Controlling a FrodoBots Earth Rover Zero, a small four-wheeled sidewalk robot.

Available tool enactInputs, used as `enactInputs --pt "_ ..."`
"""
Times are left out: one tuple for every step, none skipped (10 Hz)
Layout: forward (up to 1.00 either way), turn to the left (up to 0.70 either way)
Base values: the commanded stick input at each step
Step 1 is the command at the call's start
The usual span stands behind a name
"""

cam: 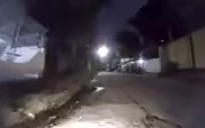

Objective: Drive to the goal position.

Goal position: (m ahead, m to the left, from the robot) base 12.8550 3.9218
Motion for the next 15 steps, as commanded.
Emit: enactInputs --pt "0.50 0.00" --pt "0.50 0.00" --pt "0.50 0.00" --pt "0.50 0.00" --pt "0.50 0.00" --pt "0.50 0.00" --pt "0.50 0.00" --pt "0.50 0.00" --pt "0.50 0.00" --pt "0.50 0.00" --pt "0.50 0.00" --pt "0.50 0.00" --pt "0.50 0.00" --pt "0.50 -0.07" --pt "0.50 -0.19"
